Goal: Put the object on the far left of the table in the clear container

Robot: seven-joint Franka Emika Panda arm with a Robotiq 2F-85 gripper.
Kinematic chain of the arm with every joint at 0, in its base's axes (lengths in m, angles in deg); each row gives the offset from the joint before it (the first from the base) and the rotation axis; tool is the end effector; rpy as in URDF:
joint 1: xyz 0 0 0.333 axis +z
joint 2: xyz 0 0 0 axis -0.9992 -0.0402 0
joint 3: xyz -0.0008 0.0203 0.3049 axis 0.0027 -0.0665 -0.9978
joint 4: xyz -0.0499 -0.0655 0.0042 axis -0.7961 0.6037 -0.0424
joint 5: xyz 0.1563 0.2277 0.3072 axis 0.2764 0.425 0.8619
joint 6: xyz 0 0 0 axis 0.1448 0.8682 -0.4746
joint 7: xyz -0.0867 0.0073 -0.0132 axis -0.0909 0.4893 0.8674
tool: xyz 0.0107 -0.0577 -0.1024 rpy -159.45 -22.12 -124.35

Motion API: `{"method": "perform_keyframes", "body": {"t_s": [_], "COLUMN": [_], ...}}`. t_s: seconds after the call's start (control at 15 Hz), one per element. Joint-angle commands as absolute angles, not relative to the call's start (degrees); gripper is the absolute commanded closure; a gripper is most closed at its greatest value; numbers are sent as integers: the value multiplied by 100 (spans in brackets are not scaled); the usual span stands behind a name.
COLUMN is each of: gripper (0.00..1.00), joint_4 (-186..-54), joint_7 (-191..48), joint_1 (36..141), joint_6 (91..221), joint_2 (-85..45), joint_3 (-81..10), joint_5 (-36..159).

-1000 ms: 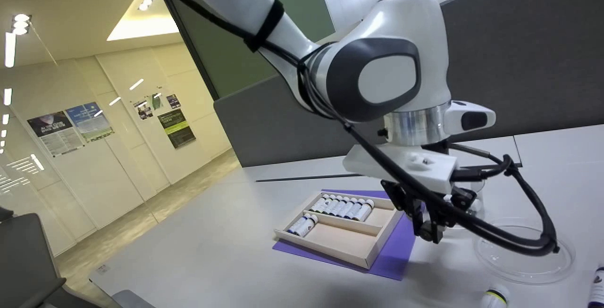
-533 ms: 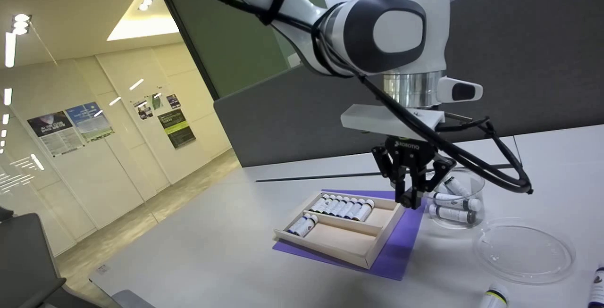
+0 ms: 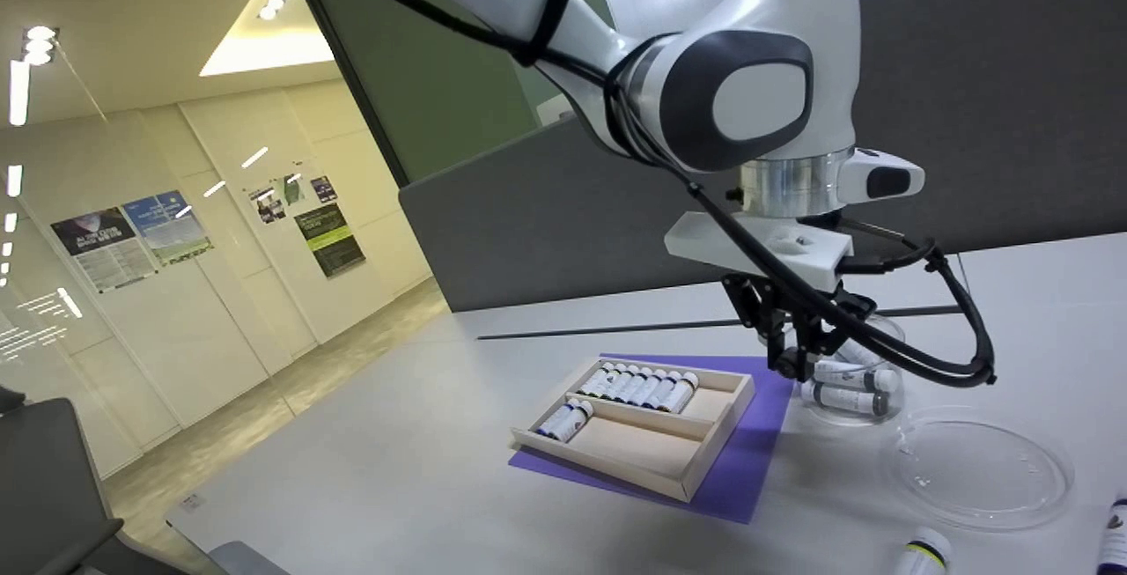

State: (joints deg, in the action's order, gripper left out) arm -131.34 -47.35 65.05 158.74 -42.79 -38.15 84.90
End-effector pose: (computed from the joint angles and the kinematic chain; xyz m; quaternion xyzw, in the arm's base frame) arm 0.5896 -0.2569 0.1202 -0.9781 0.1730 0.0053 0.1156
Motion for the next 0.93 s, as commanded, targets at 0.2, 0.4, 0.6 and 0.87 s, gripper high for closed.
{"method": "perform_keyframes", "body": {"t_s": [0.2,0.4,0.6,0.87], "gripper": [95,95,95,95], "joint_4": [-12901,-12693,-12430,-12245], "joint_7": [-4868,-4969,-5074,-4944], "joint_1": [6309,6247,6180,6078], "joint_6": [15880,15559,15270,15535], "joint_2": [-4390,-4425,-4502,-4661], "joint_3": [-3977,-3964,-3938,-3966], "joint_5": [8736,8857,9047,9347]}}
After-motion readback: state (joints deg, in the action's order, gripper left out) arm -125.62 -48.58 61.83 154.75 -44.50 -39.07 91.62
